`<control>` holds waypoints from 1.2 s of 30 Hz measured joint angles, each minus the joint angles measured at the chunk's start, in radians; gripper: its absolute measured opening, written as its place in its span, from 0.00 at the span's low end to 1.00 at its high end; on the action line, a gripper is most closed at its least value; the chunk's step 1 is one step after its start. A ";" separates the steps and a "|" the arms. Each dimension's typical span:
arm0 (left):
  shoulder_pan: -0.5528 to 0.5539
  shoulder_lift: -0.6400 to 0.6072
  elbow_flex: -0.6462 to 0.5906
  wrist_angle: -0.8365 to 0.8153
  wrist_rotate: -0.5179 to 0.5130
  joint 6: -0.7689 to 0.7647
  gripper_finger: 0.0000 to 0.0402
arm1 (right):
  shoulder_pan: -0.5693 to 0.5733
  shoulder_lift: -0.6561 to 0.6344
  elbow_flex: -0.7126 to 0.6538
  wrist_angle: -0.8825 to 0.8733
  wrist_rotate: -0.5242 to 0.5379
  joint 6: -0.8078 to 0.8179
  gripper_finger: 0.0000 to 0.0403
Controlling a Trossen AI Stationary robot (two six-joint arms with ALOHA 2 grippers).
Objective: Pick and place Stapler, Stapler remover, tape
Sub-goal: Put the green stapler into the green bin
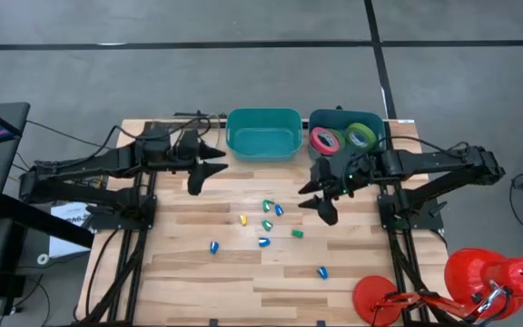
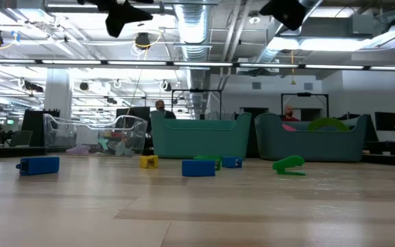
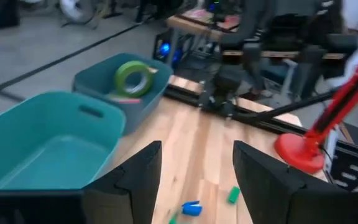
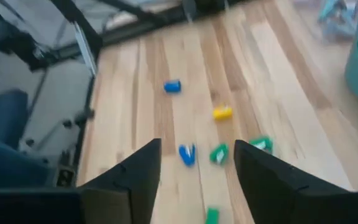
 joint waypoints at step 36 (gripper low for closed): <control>-0.083 0.001 -0.002 0.001 -0.004 0.065 0.64 | 0.182 0.454 0.000 -0.169 0.079 -0.117 0.63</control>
